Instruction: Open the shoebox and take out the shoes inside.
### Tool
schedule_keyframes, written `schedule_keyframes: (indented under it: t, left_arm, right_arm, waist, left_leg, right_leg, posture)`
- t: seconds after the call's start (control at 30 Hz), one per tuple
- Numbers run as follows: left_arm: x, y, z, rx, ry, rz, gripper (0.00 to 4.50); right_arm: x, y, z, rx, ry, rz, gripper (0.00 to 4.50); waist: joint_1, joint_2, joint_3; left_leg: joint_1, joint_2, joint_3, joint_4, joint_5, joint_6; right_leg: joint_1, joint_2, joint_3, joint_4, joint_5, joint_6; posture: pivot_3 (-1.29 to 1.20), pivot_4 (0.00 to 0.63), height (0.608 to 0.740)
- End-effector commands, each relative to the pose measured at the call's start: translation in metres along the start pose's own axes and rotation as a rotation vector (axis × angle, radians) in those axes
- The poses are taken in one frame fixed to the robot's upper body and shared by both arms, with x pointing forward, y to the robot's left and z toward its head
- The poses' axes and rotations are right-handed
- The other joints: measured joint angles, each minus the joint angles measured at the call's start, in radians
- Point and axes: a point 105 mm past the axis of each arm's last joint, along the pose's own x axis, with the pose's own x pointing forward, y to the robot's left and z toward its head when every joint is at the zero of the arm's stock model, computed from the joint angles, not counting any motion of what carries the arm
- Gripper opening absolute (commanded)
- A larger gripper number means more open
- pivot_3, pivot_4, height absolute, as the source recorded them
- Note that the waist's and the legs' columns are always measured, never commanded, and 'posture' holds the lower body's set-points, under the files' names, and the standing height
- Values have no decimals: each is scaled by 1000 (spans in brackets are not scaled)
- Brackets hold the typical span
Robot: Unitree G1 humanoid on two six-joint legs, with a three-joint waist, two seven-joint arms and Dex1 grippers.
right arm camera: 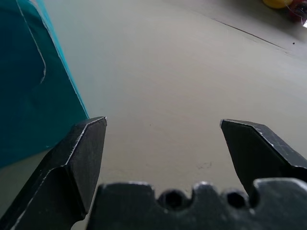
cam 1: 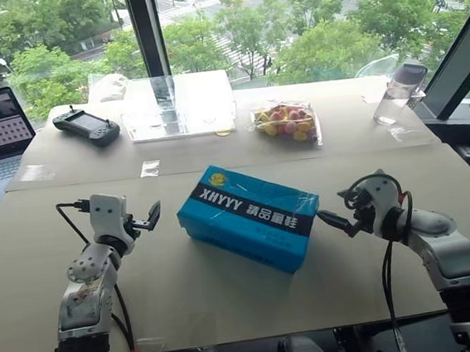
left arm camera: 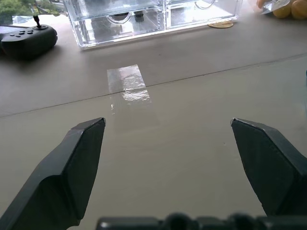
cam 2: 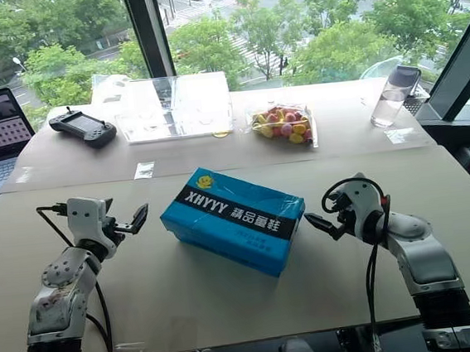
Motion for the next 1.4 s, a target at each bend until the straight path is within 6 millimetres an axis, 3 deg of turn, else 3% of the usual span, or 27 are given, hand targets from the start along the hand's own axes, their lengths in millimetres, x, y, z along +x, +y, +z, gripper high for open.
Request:
schedule_keyframes:
  t: [0.03,0.07,0.17,0.27,0.4,0.5,0.53,0.63,0.77,0.97,1.13,1.27,1.4]
  left_arm:
    - [2,13,10,16,-34,6,4500]
    - [7,22,12,31,-31,16,4500]
    - [22,36,21,76,-42,19,3865]
    - [39,35,36,121,-99,-22,2703]
    - [56,18,41,157,-123,-127,1247]
    - [66,-8,34,247,-106,-251,112]
    - [68,-18,28,305,-90,-305,0]
    - [67,-39,4,425,-29,-443,0]
    - [60,-64,-10,472,-10,-623,0]
    - [52,-82,-10,446,-11,-721,0]
    - [31,-95,7,336,-44,-814,0]
    - [20,-83,19,355,-58,-763,0]
    - [9,-33,25,391,-8,-621,0]
  right_arm:
    - [-12,-7,15,-43,-24,-22,4464]
    - [-19,-8,18,-52,-10,-19,4464]
    - [-34,-7,23,-59,27,7,3831]
    - [-50,1,24,-84,87,57,2703]
    - [-65,23,25,-33,128,145,1331]
    - [-67,43,22,4,144,216,264]
    - [-67,49,22,15,142,235,28]
    - [-60,53,21,38,124,232,28]
    - [-44,61,19,36,113,252,28]
    - [-5,66,24,-20,89,322,28]
    - [36,62,31,-104,65,394,28]
    - [62,71,34,-169,66,472,28]
    - [83,106,45,-222,27,613,28]
  waist:
    - [0,0,0]
    - [1,0,0]
    - [13,0,0]
    - [21,0,0]
    - [25,-1,0]
    - [22,-1,0]
    - [21,-1,0]
    - [18,-1,0]
    - [13,-1,0]
    - [13,-1,0]
    - [-3,-1,0]
    - [-16,-1,0]
    - [-36,-1,0]
  left_leg:
    - [0,0,0,0,0,0]
    - [0,0,0,0,0,0]
    - [-1,-1,0,0,0,0]
    - [-1,-1,0,1,0,0]
    - [-1,-1,-1,1,0,0]
    - [-2,-1,-1,1,0,0]
    - [-2,-1,-1,2,0,0]
    - [-1,-1,0,2,0,0]
    - [-1,-1,0,2,0,0]
    - [-2,-1,0,4,0,1]
    - [-2,0,1,5,0,1]
    - [-1,0,1,5,0,1]
    - [-1,2,1,5,0,1]
  right_leg:
    - [0,0,0,0,0,0]
    - [0,0,0,0,0,0]
    - [-1,0,-1,0,0,0]
    - [0,0,-1,-1,0,0]
    - [1,0,-3,-1,0,0]
    - [1,0,-3,-1,0,0]
    - [1,0,-2,-1,0,1]
    - [1,1,-1,-2,0,1]
    - [0,1,-1,-1,0,1]
    - [0,1,-1,-1,0,1]
    - [0,1,-1,0,0,1]
    - [0,2,1,1,0,1]
    - [-1,2,1,2,1,1]
  posture:
    - [0,150,740]
    - [0,150,740]
    - [0,150,740]
    - [0,150,740]
    - [0,150,740]
    - [0,150,740]
    - [0,150,740]
    - [0,150,740]
    - [0,150,740]
    - [0,150,740]
    - [0,150,740]
    - [0,150,740]
    - [0,150,740]
